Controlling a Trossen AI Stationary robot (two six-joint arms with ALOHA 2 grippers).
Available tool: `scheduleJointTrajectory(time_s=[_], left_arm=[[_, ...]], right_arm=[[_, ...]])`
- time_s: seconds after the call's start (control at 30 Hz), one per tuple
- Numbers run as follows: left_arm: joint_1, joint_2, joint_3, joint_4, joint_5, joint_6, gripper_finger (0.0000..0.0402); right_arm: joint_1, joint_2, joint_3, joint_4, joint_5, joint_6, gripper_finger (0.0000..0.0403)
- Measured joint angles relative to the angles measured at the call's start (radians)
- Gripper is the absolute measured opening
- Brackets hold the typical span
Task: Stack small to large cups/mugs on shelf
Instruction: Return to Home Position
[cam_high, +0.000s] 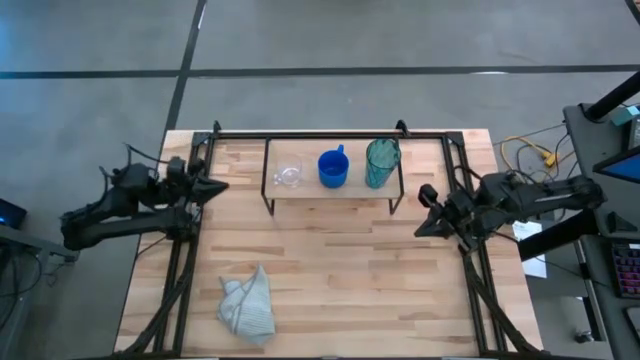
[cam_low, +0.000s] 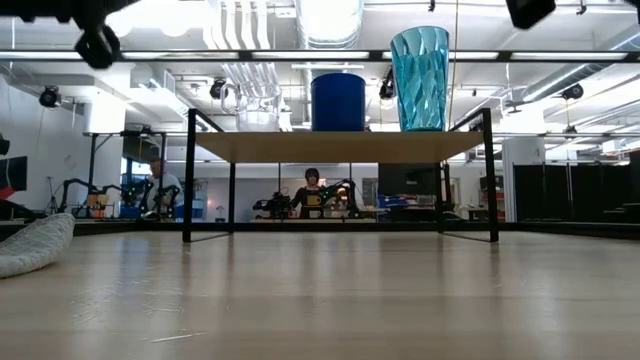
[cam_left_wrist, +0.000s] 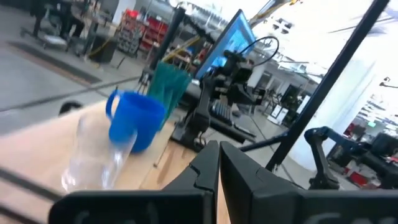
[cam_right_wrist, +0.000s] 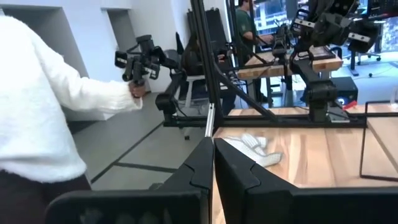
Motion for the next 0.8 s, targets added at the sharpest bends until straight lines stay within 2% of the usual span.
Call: scheduleJointTrajectory(time_s=[0.1,0.3,0.43,0.6,0.8], left_arm=[[0.0,-0.016,-0.064,0.023,0.006,-0.028,0.0],[0.0,-0.038,-0.193,0.242,0.064,-0.027,0.0],[0.0,-0.055,-0.268,0.318,0.091,-0.029,0.0],[0.0,-0.093,-0.321,0.339,0.091,-0.059,0.0],[0.0,-0.157,-0.328,0.339,0.095,-0.081,0.0]], right_arm=[[0.0,-0.027,-0.073,0.064,0.004,-0.004,0.0009],[0.0,-0.06,-0.195,0.187,0.005,0.029,0.0009],[0.0,-0.079,-0.271,0.251,0.005,0.039,0.0009],[-0.001,-0.124,-0.341,0.299,0.004,0.104,0.0009],[-0.001,-0.249,-0.36,0.301,-0.019,0.076,0.0009]])
